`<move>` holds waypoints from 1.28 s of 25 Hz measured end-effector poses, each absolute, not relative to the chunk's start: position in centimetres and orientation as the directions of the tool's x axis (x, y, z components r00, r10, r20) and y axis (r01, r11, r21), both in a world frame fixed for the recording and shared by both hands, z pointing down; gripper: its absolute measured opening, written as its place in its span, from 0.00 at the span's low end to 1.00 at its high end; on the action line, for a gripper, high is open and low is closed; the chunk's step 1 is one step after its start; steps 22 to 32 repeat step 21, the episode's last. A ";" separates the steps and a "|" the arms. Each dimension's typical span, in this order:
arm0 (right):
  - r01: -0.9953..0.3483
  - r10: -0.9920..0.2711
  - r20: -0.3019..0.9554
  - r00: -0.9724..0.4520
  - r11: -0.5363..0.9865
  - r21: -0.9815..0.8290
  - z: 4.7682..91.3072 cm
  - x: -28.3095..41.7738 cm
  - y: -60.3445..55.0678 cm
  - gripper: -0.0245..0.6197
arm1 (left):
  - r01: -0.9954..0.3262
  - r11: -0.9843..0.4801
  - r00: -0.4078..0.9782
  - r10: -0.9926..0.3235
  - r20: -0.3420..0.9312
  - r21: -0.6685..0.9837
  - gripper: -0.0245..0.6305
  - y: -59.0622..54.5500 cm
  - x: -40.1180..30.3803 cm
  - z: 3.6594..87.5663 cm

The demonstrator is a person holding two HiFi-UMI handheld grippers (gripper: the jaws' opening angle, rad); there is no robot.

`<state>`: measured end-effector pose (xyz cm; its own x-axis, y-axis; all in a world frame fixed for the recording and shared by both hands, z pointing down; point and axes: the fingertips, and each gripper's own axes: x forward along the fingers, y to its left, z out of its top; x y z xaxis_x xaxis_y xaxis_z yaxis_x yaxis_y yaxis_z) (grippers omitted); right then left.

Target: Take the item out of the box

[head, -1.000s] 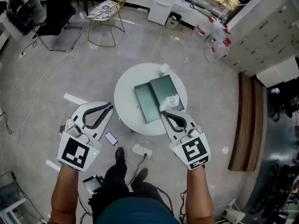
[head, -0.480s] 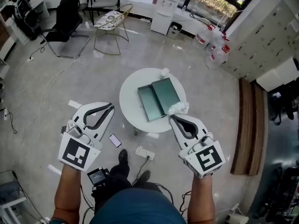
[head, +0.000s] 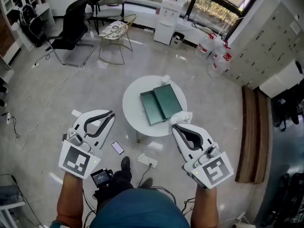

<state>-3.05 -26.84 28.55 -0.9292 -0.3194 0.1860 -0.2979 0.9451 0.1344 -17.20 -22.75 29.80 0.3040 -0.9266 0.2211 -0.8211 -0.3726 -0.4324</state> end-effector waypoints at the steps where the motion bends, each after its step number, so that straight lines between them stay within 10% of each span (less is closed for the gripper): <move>1: -0.297 -0.318 0.180 -0.931 0.945 0.135 28.1 -2.8 -26.2 0.10 | -0.821 -0.372 0.304 -0.927 0.220 -0.434 0.09 -22.2 -16.9 29.5; 32: -0.324 -0.344 0.159 -0.925 0.936 0.140 25.7 2.3 -21.6 0.10 | -0.795 -0.406 0.346 -0.914 0.214 -0.450 0.10 -18.1 -11.5 27.9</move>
